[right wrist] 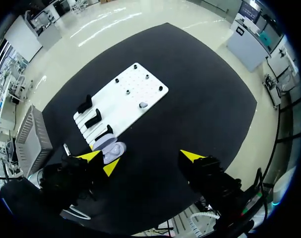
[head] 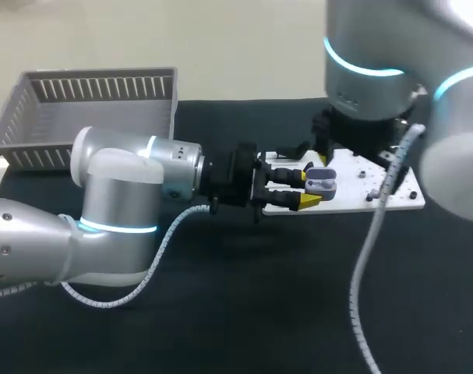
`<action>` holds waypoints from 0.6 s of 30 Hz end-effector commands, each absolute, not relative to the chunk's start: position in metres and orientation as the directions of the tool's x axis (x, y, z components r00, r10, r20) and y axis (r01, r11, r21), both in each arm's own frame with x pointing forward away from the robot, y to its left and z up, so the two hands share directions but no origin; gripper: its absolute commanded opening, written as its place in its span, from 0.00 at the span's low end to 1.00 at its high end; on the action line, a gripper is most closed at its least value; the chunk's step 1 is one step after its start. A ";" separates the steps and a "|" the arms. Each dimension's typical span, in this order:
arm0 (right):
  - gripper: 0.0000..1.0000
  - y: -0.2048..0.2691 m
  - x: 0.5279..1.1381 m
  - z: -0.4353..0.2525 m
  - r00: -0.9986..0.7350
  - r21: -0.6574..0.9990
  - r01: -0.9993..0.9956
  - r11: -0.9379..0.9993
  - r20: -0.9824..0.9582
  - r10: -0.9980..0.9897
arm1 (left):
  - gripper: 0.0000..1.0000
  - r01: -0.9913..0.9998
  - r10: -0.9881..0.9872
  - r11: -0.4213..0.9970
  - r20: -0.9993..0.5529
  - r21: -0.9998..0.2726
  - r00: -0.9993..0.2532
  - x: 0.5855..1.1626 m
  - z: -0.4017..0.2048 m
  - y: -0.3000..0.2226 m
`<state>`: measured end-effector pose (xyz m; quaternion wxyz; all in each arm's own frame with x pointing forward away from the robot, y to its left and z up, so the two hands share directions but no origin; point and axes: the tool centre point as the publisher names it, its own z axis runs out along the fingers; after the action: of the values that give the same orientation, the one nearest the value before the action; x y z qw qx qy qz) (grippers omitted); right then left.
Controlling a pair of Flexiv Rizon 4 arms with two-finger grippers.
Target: Pick up each earbud case from the left stands, insert the matching earbuds, close the lid, and place the case in the box.
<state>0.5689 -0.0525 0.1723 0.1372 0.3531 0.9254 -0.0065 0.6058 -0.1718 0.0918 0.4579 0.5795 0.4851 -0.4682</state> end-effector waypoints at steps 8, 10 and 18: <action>1.00 -0.073 0.563 0.175 -0.708 0.275 0.602 0.749 -0.251 0.661 | 0.00 0.991 0.130 -0.103 -0.987 0.080 0.093 0.604 0.091 -0.172; 1.00 -0.073 0.563 0.175 -0.708 0.275 0.602 0.749 -0.251 0.661 | 0.00 0.991 0.130 -0.103 -0.987 0.080 0.093 0.604 0.091 -0.172; 1.00 -0.073 0.563 0.175 -0.708 0.275 0.602 0.749 -0.251 0.661 | 0.00 0.991 0.130 -0.103 -0.987 0.080 0.093 0.604 0.091 -0.172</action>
<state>0.5647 -0.0707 0.1772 0.1626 0.3442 0.9215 0.0765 0.6058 -0.1718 0.0918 0.4578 0.5795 0.4851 -0.4682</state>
